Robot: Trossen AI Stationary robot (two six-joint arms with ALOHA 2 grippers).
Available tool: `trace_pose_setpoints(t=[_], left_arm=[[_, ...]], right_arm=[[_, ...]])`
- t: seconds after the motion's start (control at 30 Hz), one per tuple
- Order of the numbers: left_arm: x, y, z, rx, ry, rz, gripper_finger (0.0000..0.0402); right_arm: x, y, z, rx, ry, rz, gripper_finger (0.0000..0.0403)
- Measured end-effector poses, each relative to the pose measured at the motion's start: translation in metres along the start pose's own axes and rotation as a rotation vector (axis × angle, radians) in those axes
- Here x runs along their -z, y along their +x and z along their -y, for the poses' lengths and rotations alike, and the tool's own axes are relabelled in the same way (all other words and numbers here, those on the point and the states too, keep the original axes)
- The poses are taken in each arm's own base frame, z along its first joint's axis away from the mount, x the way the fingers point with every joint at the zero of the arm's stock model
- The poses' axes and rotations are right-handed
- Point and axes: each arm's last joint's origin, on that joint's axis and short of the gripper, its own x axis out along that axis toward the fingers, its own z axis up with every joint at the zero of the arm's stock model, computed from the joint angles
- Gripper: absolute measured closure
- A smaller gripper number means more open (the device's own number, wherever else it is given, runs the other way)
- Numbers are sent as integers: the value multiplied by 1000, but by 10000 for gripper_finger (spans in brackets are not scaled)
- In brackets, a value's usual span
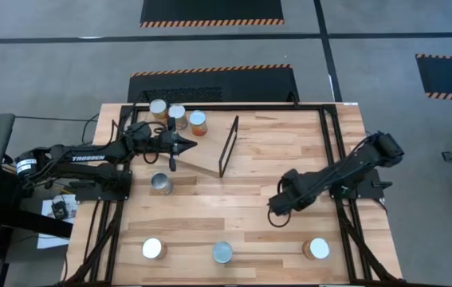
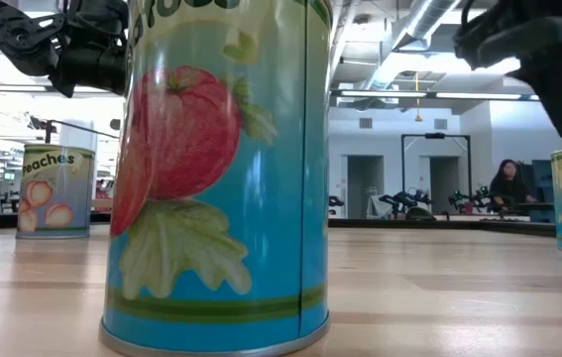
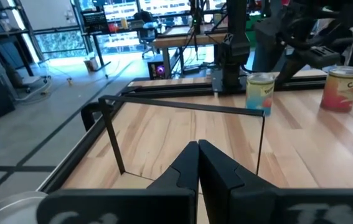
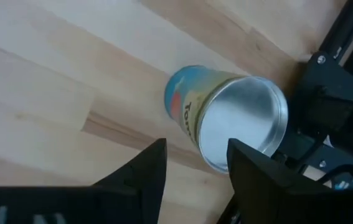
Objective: Pick and place cans onto a shelf
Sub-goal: Put the top canned tomatoes on the shelf
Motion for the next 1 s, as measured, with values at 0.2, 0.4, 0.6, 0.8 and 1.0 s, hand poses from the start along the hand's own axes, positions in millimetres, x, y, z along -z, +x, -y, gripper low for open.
trace_pose_setpoints(t=[0.2, 0.4, 0.6, 0.8, 1.0], left_arm=[[1, 0, 0, 1, 0, -8, 401], [1, 0, 0, 1, -2, -11, 401], [1, 0, 0, -7, 0, -9, 401], [1, 0, 0, -8, 0, -8, 401], [1, 0, -1, -16, -1, -11, 401]], right_arm=[[0, 13, 7, -12, 12, 1, 245], [1, 28, 12, -93, 6, 9, 275], [-3, 31, 16, -81, -56, 6, 330], [-24, 12, 17, -144, -144, 66, 392], [-58, -40, 25, -232, -247, 204, 398]])
